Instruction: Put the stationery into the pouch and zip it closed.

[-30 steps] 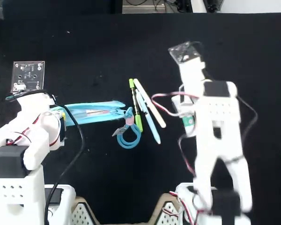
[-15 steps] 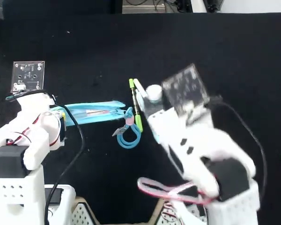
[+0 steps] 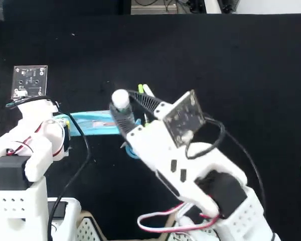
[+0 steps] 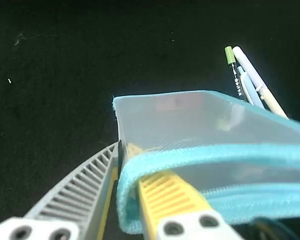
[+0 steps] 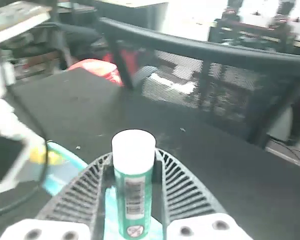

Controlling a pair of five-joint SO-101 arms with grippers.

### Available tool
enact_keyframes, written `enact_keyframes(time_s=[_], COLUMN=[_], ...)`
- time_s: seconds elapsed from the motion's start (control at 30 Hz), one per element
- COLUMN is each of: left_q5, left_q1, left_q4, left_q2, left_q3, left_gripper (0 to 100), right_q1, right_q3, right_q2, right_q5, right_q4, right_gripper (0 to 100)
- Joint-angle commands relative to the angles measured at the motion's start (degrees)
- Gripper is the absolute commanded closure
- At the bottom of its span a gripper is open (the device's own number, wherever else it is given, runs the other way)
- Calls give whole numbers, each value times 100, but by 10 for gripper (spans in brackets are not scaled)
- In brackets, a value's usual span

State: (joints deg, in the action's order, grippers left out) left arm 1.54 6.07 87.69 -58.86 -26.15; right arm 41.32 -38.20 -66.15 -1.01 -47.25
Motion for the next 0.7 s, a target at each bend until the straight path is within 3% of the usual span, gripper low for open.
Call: enact_keyframes(time_s=[0.0, 0.1, 0.37, 0.67], left_q5=[-26, -26, -26, -26], left_q1=[-13, -13, -13, -13], left_q4=[-35, -35, -62, -53], left_q2=[18, 18, 18, 18], left_q3=[-13, -4, -31, -22], left_gripper=[970, 970, 970, 970], right_q1=[527, 835, 853, 826], right_q3=[-84, -646, -2695, -3301], right_q2=[-444, -576, -576, -576], right_q5=[9, 0, 0, -18], right_q4=[387, 1301, 4844, 5257], right_gripper=[987, 987, 987, 987])
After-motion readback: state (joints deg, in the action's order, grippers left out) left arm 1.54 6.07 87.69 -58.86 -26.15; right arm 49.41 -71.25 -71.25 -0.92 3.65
